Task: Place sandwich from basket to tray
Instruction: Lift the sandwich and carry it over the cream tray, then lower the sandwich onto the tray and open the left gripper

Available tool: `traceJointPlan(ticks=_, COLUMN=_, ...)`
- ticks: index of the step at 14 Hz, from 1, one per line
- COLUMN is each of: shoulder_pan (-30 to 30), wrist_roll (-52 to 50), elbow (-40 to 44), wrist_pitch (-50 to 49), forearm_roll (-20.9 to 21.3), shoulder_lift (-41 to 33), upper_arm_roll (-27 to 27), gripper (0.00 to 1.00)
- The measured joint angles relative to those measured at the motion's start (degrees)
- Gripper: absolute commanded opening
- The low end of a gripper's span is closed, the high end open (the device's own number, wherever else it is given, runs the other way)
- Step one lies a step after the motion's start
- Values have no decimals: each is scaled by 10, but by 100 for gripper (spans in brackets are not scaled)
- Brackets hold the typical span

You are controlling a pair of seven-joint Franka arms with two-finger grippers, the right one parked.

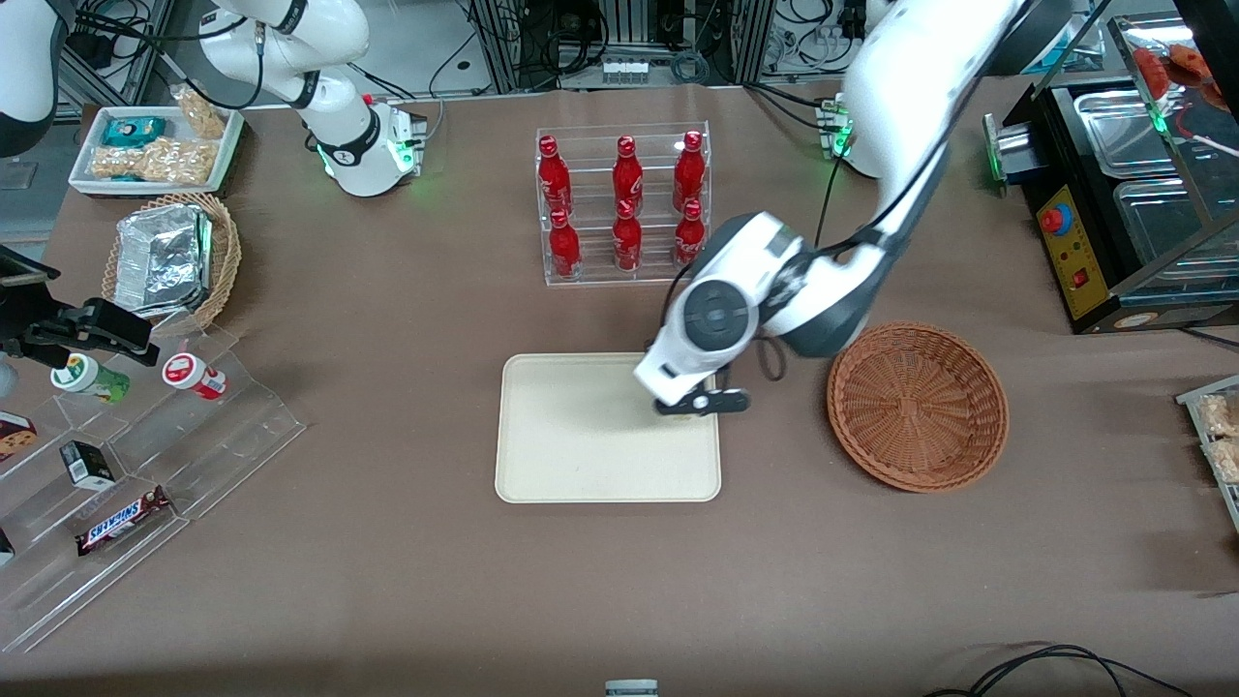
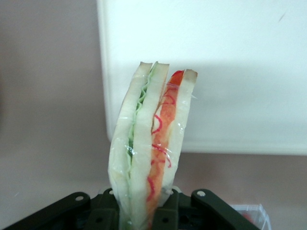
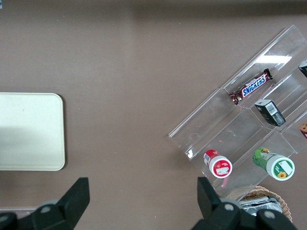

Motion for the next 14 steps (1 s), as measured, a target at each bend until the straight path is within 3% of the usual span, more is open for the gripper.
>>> traceJointPlan(ticks=2, shoulder_pan=-33, wrist_roll=-43, elbow=63, wrist_pitch=7, forearm_roll=40, shoulder_lift=61, upper_arm_roll=0, gripper=18)
traceJointPlan(ticks=6, shoulder_pan=-63, wrist_roll=-83, elbow=101, wrist_pitch=89, forearm_roll=53, shoulder_lift=123, upper_arm_roll=1, gripper=22)
traceJointPlan(ticks=8, shoulder_pan=-67, wrist_roll=-94, elbow=105, wrist_pitch=112, forearm_roll=54, shoulder_lift=135, upper_arm_roll=1, gripper=39)
traceJointPlan(ticks=9, shoulder_pan=-67, wrist_roll=-96, elbow=106, wrist_pitch=117, forearm_roll=54, shoulder_lift=137, upper_arm_roll=2, gripper=58)
traceJointPlan(ticks=10, shoulder_pan=-67, wrist_roll=-103, elbow=107, wrist_pitch=121, forearm_roll=55, shoulder_lift=139, upper_arm_roll=2, gripper=90)
traceJointPlan(ticks=11, shoulder_pan=-67, wrist_roll=-116, elbow=107, wrist_pitch=124, forearm_roll=55, shoulder_lift=139, upper_arm_roll=3, gripper=100)
traceJointPlan(ticks=14, shoulder_pan=-67, wrist_roll=-145, elbow=113, wrist_pitch=131, forearm_roll=79, shoulder_lift=139, upper_arm_roll=4, gripper=100)
